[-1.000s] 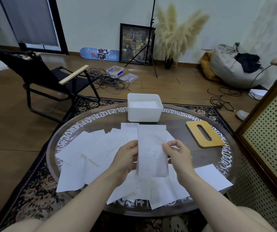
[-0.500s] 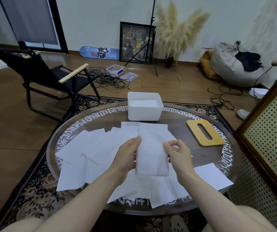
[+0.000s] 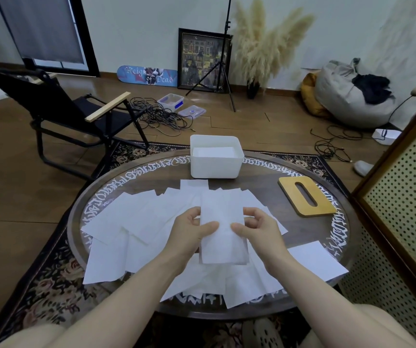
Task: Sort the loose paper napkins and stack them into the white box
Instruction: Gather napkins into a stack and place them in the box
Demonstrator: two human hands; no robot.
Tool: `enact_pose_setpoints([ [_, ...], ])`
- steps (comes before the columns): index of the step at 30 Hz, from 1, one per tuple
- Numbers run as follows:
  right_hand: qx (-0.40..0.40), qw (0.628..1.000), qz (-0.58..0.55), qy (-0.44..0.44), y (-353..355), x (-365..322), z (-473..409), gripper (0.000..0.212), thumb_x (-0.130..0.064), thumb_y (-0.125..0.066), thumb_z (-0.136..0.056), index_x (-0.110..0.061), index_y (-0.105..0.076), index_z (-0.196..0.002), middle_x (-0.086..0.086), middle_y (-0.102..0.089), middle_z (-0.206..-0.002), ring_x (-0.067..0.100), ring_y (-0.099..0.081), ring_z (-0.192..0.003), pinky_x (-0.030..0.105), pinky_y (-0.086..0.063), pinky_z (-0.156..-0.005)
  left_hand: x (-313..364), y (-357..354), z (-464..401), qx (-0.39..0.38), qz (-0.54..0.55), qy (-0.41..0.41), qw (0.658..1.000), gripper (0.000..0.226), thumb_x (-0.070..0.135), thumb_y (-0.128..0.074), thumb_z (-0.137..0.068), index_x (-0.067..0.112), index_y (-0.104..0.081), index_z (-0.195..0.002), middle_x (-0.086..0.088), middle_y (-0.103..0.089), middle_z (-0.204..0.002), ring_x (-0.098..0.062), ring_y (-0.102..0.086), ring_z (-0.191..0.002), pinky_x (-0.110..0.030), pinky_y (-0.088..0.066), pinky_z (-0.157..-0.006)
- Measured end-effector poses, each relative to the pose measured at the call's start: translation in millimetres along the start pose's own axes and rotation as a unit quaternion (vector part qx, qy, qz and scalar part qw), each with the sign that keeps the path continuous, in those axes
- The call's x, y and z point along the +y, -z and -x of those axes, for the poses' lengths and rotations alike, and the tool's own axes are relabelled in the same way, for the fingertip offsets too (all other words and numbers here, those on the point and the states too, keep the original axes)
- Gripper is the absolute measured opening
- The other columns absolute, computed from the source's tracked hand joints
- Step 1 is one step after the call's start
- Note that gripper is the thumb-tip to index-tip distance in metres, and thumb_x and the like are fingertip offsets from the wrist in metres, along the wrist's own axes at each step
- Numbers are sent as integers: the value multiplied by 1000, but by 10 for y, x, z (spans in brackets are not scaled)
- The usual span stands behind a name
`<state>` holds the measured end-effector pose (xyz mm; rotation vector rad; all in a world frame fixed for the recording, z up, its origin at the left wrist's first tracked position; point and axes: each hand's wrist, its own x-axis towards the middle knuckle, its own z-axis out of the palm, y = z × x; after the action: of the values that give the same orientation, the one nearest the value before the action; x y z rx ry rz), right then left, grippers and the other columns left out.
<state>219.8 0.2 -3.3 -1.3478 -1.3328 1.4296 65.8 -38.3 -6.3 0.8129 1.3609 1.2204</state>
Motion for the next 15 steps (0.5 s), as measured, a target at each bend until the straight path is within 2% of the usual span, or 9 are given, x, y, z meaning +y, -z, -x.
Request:
enact_pose_setpoints([
  [4, -22, 999, 32, 16, 8, 42, -18, 22, -1, -66, -83, -11, -64, -102, 3, -74, -86, 19, -70, -82, 29, -56, -74, -20, 13, -6, 24, 12, 1, 1000, 28, -2, -64, -84, 10, -64, -109, -8, -74, -96, -17, -70, -76, -20, -49, -50],
  [7, -34, 998, 56, 22, 94, 53, -46, 18, 0, -66, -83, -9, -65, -99, -1, -66, -71, 8, -62, -64, 11, -44, -59, -26, 10, -33, 40, 21, 4, 999, 26, -3, -64, -84, 8, -66, -108, -8, -73, -98, -18, -69, -78, -20, -50, -51],
  [9, -35, 996, 75, 21, 216, 37, -86, 17, -1, -66, -84, -8, -65, -99, 4, -67, -74, 7, -60, -58, 6, -40, -53, -18, 5, -51, 50, 26, 9, 998, 22, -3, -64, -85, 9, -67, -104, -7, -72, -98, -19, -68, -77, -21, -49, -53],
  [13, -33, 986, 163, 9, 606, 58, -240, 15, -4, -67, -85, -12, -67, -98, 7, -70, -85, 9, -62, -66, 9, -41, -51, -11, 14, -88, 75, 37, 24, 996, 19, -2, -62, -86, 13, -66, -97, -4, -70, -93, -18, -66, -76, -26, -49, -58],
  [15, -43, 972, 231, 4, 828, 134, -311, 17, -2, -65, -86, -14, -67, -98, 6, -70, -88, 12, -63, -73, 20, -50, -57, -28, 18, -97, 75, 31, 33, 996, 19, -1, -62, -87, 12, -66, -101, -5, -70, -95, -21, -65, -79, -28, -49, -60],
])
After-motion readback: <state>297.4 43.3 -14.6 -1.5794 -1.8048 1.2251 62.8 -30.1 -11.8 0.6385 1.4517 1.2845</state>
